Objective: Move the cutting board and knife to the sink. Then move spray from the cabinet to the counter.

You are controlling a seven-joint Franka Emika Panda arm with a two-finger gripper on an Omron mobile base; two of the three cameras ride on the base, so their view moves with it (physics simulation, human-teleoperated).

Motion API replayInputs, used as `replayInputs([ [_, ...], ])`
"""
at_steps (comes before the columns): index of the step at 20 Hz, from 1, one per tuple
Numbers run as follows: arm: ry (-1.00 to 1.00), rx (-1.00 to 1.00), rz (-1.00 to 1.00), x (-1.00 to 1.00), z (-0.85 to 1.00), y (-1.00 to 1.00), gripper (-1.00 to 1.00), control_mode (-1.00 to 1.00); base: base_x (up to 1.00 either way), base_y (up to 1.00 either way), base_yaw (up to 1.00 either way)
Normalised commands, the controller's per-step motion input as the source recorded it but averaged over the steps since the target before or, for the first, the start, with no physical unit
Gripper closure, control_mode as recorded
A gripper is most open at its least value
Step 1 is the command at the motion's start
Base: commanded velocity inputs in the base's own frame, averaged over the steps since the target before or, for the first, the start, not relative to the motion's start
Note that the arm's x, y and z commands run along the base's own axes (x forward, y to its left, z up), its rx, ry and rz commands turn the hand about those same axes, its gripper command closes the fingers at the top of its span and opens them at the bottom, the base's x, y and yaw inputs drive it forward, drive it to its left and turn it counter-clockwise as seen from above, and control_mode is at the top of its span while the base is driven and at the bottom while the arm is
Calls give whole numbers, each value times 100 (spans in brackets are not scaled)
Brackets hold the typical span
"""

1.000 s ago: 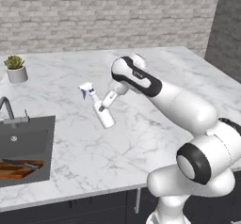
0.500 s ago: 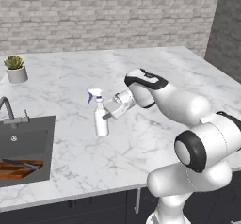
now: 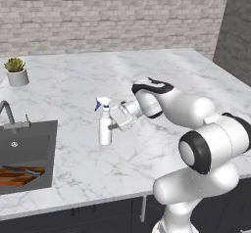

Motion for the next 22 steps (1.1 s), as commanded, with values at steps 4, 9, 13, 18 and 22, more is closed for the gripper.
replayInputs([
  [4,-13,0,0,4,-15,0,100,-100,0,0,0],
  [9,-20,0,0,5,-22,1,100,-100,0,0,0],
  [13,-12,0,0,20,-25,8,100,-100,0,0,0],
  [18,-5,0,0,23,-29,6,100,-100,0,0,0],
  [22,0,0,0,20,-30,3,100,-100,0,0,0],
])
